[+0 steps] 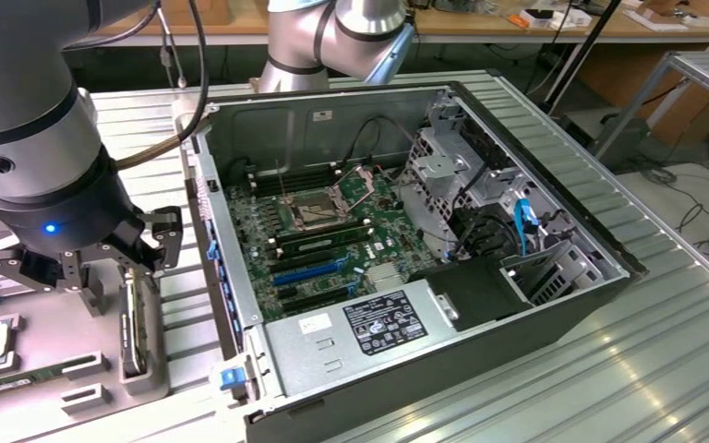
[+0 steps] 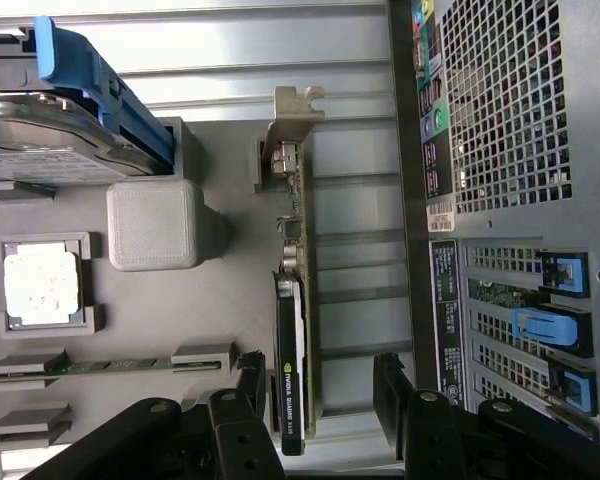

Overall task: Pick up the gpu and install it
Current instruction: 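Pick up the gpu and move the gpu toward the slot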

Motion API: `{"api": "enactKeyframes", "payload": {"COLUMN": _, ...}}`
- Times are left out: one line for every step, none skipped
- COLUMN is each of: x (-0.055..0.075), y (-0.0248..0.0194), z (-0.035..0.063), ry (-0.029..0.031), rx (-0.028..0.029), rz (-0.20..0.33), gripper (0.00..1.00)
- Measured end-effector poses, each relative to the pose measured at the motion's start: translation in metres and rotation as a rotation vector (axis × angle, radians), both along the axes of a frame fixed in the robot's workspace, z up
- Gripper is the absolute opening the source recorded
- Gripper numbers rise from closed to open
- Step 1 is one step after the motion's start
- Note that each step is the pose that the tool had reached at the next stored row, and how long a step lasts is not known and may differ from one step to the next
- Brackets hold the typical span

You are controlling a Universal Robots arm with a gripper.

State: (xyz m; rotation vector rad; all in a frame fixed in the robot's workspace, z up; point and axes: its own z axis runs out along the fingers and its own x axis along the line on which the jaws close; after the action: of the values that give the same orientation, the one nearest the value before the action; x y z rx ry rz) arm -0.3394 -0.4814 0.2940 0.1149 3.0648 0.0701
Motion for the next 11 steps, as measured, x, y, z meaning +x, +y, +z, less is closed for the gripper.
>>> {"api": "enactKeyframes", "payload": {"x": 0.0, "y": 0.0, "z": -0.0002, "ry": -0.0001, "rx": 0.0001, "rz": 0.0, "gripper": 0.56}}
{"api": "enactKeyframes", "payload": {"x": 0.0, "y": 0.0, "z": -0.0007, "ry": -0.0002, "rx": 0.0002, "rz": 0.0, "gripper": 0.56}}
{"api": "enactKeyframes", "payload": {"x": -0.0001, "y": 0.0, "z": -0.002, "ry": -0.0002, "rx": 0.0001, "rz": 0.0, "gripper": 0.56}}
{"api": "enactKeyframes", "payload": {"x": -0.0002, "y": 0.0, "z": -0.0031, "ry": -0.0002, "rx": 0.0, "rz": 0.0, "gripper": 0.56}}
{"api": "enactKeyframes", "payload": {"x": -0.0002, "y": 0.0, "z": -0.0041, "ry": -0.0002, "rx": 0.0, "rz": 0.0, "gripper": 0.56}}
{"api": "enactKeyframes", "payload": {"x": -0.0002, "y": 0.0, "z": -0.0056, "ry": -0.0003, "rx": 0.0001, "rz": 0.0, "gripper": 0.56}}
{"api": "enactKeyframes", "payload": {"x": -0.0002, "y": 0.0, "z": -0.0066, "ry": -0.0002, "rx": 0.0, "rz": 0.0, "gripper": 0.56}}
{"api": "enactKeyframes", "payload": {"x": -0.0002, "y": 0.0, "z": -0.0073, "ry": -0.0001, "rx": 0.0, "rz": 0.0, "gripper": 0.56}}
{"api": "enactKeyframes", "payload": {"x": -0.0002, "y": -0.0001, "z": -0.008, "ry": 0.0, "rx": -0.0005, "rz": 0.0, "gripper": 0.56}}
{"api": "enactKeyframes", "payload": {"x": -0.0002, "y": 0.0, "z": -0.0086, "ry": 0.0008, "rx": -0.0014, "rz": 0.0, "gripper": 0.56}}
{"api": "enactKeyframes", "payload": {"x": -0.0002, "y": 0.0, "z": -0.0091, "ry": 0.0015, "rx": -0.0018, "rz": 0.0, "gripper": 0.56}}
